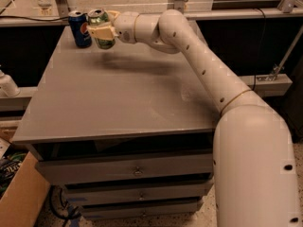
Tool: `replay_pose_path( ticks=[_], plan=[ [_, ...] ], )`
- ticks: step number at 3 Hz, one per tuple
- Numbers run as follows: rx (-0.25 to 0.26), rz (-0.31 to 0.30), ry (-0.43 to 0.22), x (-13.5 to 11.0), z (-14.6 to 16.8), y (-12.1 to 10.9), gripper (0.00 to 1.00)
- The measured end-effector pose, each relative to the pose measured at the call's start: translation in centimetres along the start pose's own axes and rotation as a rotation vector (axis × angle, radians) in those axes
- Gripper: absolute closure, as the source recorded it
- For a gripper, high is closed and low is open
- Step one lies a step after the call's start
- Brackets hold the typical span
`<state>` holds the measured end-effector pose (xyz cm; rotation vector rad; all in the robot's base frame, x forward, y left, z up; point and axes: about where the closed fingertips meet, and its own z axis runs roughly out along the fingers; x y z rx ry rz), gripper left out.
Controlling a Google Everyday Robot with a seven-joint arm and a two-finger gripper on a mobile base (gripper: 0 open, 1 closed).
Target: Move green can near pepsi can
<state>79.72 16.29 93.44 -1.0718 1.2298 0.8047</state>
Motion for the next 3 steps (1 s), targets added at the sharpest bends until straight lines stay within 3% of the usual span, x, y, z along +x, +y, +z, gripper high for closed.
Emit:
replay_pose_path(
  ticks=[1,3],
  plan=[
    [-0.025,-0.007,0.046,1.5,1.1,0.6,1.00],
    [0.008,0.025,0.080,3.9,3.1,-0.7,1.00]
  ],
)
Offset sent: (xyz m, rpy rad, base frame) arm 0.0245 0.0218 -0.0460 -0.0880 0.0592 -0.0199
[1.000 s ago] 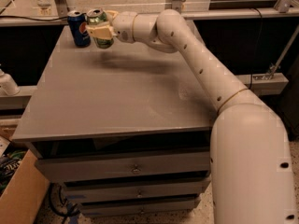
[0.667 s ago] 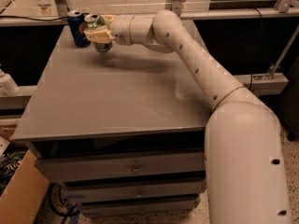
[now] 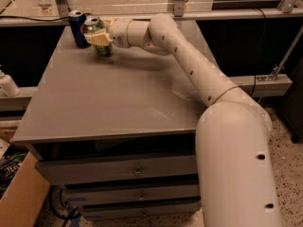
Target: Move green can near pepsi can
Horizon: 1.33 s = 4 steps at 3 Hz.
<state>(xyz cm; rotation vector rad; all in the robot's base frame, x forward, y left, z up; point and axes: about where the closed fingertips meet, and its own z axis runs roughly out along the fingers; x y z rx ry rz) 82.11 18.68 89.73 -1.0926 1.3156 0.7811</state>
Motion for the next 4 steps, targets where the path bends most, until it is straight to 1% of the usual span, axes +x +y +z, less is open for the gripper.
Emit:
replay_pose_path(
  ticks=[2,3,4],
  plan=[
    [0.071,0.018,0.007,0.3,1.2,-2.8,1.00],
    [0.097,0.040,0.007,0.4,1.8,-3.6,1.00],
    [0.104,0.054,0.023,0.7,2.0,-3.9,0.83]
  ],
)
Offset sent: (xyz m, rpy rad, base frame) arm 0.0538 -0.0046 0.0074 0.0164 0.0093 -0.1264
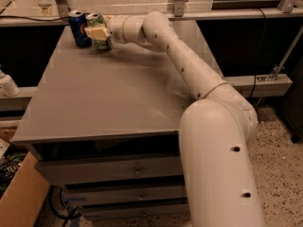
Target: Move green can near pepsi can
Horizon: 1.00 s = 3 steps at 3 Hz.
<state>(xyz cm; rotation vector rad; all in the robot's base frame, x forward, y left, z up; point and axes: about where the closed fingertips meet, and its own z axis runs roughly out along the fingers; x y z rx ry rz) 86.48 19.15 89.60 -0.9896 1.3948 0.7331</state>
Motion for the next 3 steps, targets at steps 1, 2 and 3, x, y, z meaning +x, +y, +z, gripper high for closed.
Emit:
replay_pose_path(
  ticks=[1,2,3],
  plan=[
    [0.004,0.009,0.019,0.46,-0.20,-0.14,0.59],
    [0.009,0.015,0.032,0.83,-0.56,-0.30,0.36],
    [0.013,0.024,0.046,1.26,-0.93,-0.37,0.14]
  ],
)
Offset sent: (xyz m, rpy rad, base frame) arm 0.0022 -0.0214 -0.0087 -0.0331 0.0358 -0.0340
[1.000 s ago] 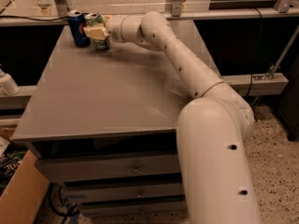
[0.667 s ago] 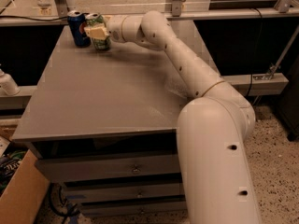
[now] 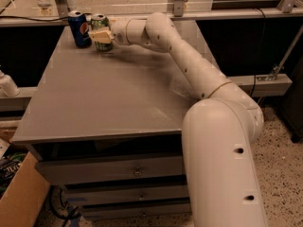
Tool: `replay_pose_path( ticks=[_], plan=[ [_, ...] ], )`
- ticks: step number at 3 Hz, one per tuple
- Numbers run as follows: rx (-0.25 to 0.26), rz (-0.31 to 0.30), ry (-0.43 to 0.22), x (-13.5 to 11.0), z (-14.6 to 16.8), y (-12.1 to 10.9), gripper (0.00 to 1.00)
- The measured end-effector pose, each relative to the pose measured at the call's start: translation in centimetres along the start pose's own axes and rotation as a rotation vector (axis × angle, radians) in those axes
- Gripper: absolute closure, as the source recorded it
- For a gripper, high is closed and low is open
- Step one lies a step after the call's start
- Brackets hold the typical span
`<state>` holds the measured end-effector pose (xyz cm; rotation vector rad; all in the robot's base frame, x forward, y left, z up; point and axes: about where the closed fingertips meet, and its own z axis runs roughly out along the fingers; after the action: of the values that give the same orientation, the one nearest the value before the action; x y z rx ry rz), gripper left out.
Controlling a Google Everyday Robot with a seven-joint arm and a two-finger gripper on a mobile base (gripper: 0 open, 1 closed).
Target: Move green can near pepsi can
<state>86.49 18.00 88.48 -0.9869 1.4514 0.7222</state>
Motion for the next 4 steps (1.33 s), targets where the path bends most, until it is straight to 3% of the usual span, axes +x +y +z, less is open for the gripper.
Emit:
replay_pose_path(
  ticks=[1,2,4],
  plan=[
    [-0.010,0.018,0.014,0.5,-0.2,0.1,0.00],
    [-0.033,0.030,0.031,0.7,-0.9,0.3,0.00],
    [-0.030,0.020,0.110,1.2,-8.5,-0.5,0.00]
  ],
)
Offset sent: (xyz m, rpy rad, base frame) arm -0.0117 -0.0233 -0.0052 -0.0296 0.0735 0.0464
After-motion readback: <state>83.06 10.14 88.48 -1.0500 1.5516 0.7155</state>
